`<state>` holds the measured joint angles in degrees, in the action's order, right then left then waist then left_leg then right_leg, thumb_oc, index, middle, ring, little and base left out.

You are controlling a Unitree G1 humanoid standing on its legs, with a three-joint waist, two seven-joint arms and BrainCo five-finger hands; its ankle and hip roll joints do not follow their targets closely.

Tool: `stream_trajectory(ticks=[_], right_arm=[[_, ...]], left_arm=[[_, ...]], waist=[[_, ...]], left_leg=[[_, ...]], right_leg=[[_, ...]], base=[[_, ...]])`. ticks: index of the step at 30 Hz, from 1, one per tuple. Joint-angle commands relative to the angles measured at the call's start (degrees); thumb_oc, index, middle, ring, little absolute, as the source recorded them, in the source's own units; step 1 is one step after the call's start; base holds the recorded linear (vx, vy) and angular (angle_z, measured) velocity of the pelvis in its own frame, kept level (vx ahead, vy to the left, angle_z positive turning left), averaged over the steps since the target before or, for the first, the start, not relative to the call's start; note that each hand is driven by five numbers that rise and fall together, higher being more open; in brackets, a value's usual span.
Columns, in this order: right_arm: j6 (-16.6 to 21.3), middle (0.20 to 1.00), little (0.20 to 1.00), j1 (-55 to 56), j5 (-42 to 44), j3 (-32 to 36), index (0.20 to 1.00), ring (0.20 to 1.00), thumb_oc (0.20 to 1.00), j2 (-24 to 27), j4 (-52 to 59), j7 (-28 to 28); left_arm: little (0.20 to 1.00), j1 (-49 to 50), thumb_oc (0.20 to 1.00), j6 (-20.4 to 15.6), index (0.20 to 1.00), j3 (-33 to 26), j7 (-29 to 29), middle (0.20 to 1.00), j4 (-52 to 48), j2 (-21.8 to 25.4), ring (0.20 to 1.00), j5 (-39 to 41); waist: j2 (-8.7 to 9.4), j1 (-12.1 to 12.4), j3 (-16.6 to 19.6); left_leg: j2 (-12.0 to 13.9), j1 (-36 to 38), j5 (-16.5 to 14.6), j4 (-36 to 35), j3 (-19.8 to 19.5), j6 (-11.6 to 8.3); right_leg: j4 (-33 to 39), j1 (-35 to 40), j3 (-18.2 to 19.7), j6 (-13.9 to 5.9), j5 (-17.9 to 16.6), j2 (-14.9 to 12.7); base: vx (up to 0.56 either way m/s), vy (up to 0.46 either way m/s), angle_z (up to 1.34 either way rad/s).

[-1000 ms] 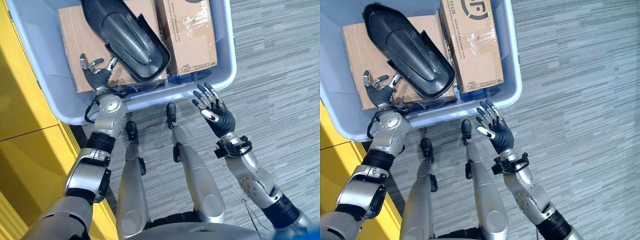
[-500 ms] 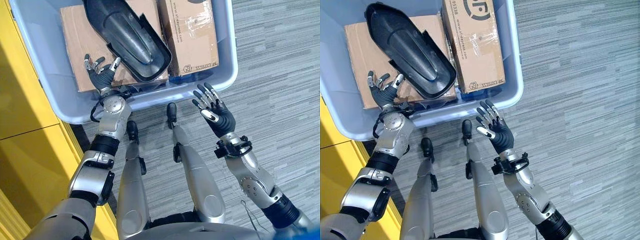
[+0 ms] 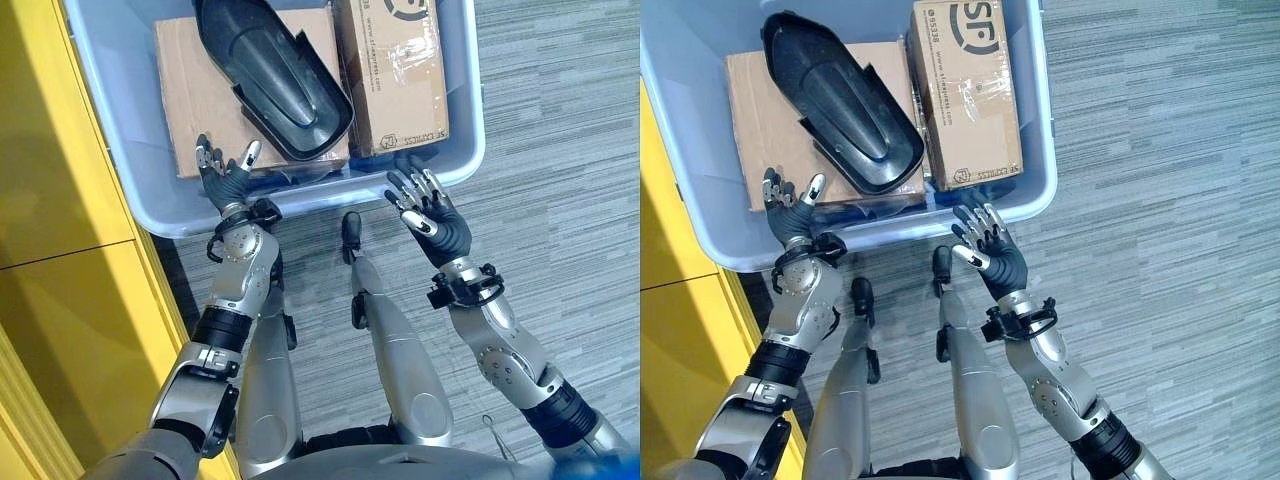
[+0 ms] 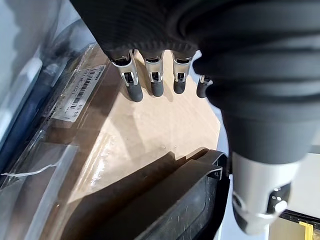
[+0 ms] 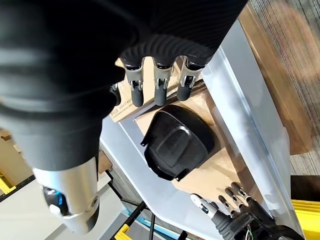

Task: Move parts from the plastic box to the shelf.

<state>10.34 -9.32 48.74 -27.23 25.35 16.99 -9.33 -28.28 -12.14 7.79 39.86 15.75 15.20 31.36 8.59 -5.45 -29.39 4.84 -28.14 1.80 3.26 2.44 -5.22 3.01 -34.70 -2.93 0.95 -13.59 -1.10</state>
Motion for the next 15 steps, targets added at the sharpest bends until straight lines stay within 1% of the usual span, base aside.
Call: stream_trajectory(ticks=[1, 4, 9, 15], right_arm=[[1.26, 1.000, 1.000, 0.98, -0.71, 1.28, 1.000, 1.000, 1.000, 0.18, 4.08, 0.21], [1.17, 1.000, 1.000, 0.85, -0.35, 1.18, 1.000, 1.000, 1.000, 0.52, 4.05, 0.26], [1.10, 1.000, 1.000, 0.65, 0.48, 1.32, 1.000, 1.000, 1.000, 1.33, 3.99, -0.26], [1.01, 1.000, 1.000, 0.89, 0.96, 1.01, 1.000, 1.000, 1.000, 1.57, 4.16, -0.55]], left_arm=[[1.000, 0.30, 1.000, -0.58, 1.000, 0.41, -0.91, 1.000, 1.45, 0.36, 1.000, -0.10], [1.000, -1.89, 1.000, -0.14, 1.000, 0.94, -0.64, 1.000, 2.85, 0.54, 1.000, -0.33], [1.000, -6.34, 1.000, 0.00, 1.000, 1.24, 0.02, 1.000, 8.23, 0.49, 1.000, 1.80], [1.000, -7.97, 1.000, -0.32, 1.000, 1.10, 0.47, 1.000, 10.65, 0.54, 1.000, 3.73]], waist=[[-1.99, -1.37, 2.94], [-1.96, -1.68, 2.82], [-1.65, -2.66, 2.43], [-1.44, -3.11, 2.16]], left_leg=[[3.27, 2.71, -3.65, 1.11, -1.55, 0.98], [3.45, 2.76, -3.63, 1.15, -1.41, 0.92], [3.74, 2.68, -3.54, 1.19, -1.12, 0.81], [4.04, 2.33, -3.43, 1.30, -0.89, 0.77]], right_leg=[[-11.01, 2.30, -0.86, -7.37, 14.45, -4.98], [-11.14, 2.06, -0.68, -7.41, 14.47, -4.91], [-11.64, 1.25, -0.24, -7.43, 14.60, -4.39], [-12.08, 0.30, 0.06, -7.43, 14.77, -4.01]], base=[[0.00, 0.000, 0.00], [0.00, 0.000, 0.00], [0.00, -0.002, -0.02], [0.00, -0.002, -0.02]])
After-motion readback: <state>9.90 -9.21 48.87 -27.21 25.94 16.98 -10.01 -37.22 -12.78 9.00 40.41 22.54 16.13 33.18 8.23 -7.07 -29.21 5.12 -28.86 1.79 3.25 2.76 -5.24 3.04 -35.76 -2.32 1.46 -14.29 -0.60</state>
